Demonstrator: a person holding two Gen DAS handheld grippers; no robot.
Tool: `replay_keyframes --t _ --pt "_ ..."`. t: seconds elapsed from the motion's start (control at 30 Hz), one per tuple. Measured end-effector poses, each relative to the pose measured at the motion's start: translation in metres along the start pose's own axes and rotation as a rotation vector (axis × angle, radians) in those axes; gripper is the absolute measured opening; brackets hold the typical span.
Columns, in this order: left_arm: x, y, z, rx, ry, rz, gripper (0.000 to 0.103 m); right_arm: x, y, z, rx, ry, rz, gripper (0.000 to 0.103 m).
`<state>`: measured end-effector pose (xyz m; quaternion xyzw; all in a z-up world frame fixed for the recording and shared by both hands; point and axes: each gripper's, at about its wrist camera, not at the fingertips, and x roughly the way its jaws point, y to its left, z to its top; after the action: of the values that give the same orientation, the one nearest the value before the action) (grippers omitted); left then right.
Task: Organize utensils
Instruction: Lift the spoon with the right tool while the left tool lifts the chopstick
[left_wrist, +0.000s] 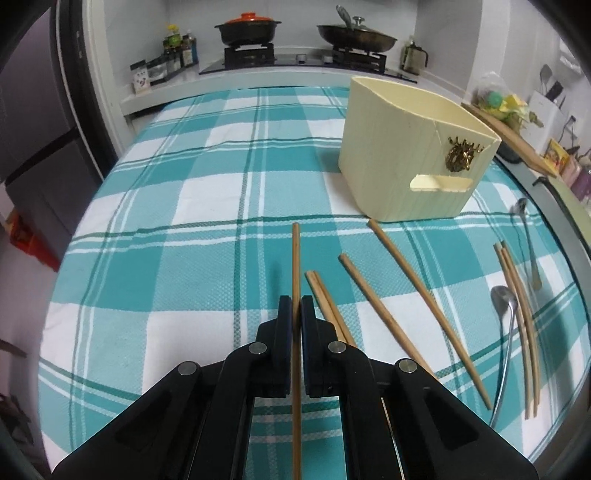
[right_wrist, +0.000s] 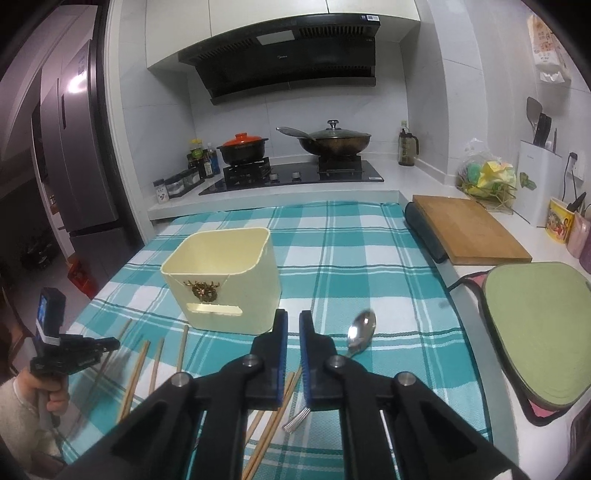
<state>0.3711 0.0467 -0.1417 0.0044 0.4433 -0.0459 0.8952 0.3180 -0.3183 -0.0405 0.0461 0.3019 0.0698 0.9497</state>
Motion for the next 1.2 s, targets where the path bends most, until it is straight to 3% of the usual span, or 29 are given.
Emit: replay_keyframes --t 0.1,0.13,0.17,0.23,0.27,0.4,0.53,0.63,0.67,0.73,0.83,0.93,1.13,1.2 --pt "0.000 0.008 -0.002 -0.015 0.002 -0.003 0.002 0.003 -0.023 0.000 0.070 0.017 -0.026 0.007" --pt "0.000 0.010 -0.003 -0.015 0.003 0.002 0.002 0.005 -0.033 0.001 0.095 0.026 -0.041 0.012" --pt "0.002 0.011 -0.003 -0.016 0.005 0.004 0.002 0.008 -0.043 0.000 0.122 0.050 -0.049 0.033" --pt "0.005 0.015 -0.005 -0.023 0.011 0.002 0.002 0.019 -0.064 -0.004 0.202 0.099 -0.058 0.065" --pt "0.006 0.017 -0.005 -0.030 0.014 -0.001 0.003 0.025 -0.075 -0.008 0.247 0.116 -0.063 0.066" --pt "0.013 0.025 -0.010 -0.065 0.040 -0.013 0.004 0.073 -0.107 -0.032 0.355 0.275 -0.089 0.066" --pt "0.016 0.028 -0.015 -0.064 0.060 0.001 0.010 0.132 -0.115 -0.048 0.379 0.362 -0.121 0.066" --pt "0.014 0.034 -0.017 -0.063 0.065 0.022 0.026 0.171 -0.120 -0.051 0.407 0.401 -0.176 0.066" --pt "0.012 0.037 -0.018 -0.062 0.061 0.031 0.033 0.176 -0.118 -0.046 0.382 0.368 -0.213 0.066" --pt "0.010 0.043 -0.019 -0.060 0.057 0.050 0.036 0.195 -0.117 -0.037 0.342 0.400 -0.282 0.066" --pt "0.008 0.050 -0.020 -0.063 0.064 0.055 0.036 0.211 -0.115 -0.024 0.248 0.448 -0.377 0.042" --pt "0.005 0.052 -0.020 -0.057 0.059 0.045 0.036 0.202 -0.118 -0.019 0.271 0.444 -0.296 0.039" --pt "0.001 0.052 -0.014 -0.048 0.042 0.016 0.036 0.140 -0.093 -0.005 0.191 0.293 -0.139 0.031" --pt "0.002 0.052 -0.012 -0.048 0.040 0.019 0.036 0.126 -0.086 -0.004 0.177 0.267 -0.107 0.019"
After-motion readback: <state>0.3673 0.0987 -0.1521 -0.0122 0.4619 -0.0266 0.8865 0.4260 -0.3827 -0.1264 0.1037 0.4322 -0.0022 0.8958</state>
